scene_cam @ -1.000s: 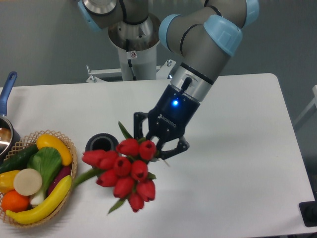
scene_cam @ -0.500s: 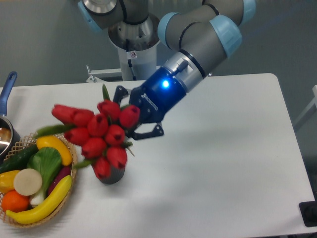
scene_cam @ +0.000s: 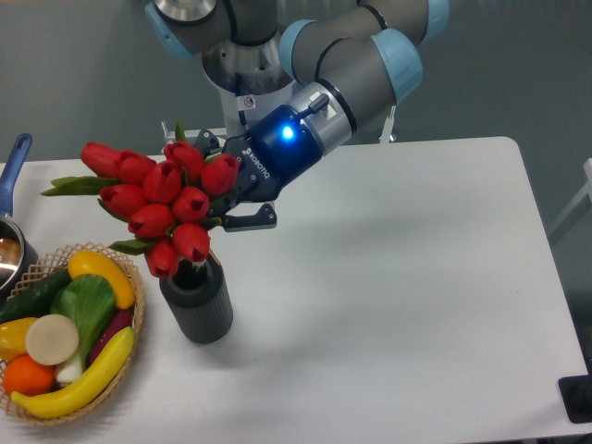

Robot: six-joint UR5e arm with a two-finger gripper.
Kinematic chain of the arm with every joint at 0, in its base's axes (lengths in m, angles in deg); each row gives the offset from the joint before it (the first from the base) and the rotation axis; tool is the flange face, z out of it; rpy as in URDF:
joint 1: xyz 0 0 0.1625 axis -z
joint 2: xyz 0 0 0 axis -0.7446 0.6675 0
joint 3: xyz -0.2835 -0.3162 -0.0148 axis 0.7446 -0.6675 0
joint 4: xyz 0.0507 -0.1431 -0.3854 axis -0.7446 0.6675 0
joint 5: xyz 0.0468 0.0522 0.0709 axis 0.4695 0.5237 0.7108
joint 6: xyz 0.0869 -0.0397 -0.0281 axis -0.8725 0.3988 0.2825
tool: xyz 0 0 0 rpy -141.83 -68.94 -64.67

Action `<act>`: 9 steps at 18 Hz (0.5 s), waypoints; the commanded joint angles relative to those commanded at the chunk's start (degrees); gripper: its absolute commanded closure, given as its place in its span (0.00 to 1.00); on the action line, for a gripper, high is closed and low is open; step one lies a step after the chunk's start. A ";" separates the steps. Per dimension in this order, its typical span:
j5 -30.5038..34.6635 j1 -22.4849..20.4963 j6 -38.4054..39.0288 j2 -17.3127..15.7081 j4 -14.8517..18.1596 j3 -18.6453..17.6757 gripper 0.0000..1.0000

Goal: Insert the flowers into the vase
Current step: 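Tilt the gripper to position the tulip stems above the vase opening, then lower the tulip stems down into the vase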

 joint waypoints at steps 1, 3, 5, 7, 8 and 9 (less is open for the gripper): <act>0.00 0.00 -0.35 0.44 0.00 0.00 0.94; 0.09 0.09 -0.79 0.70 0.00 -0.09 0.93; 0.09 0.18 -0.88 1.14 0.00 -0.17 0.93; 0.09 0.26 -0.97 1.06 0.00 -0.79 0.93; 0.09 0.35 -1.06 1.06 0.00 -1.05 0.93; 0.09 0.53 -1.32 1.14 0.00 -1.23 0.93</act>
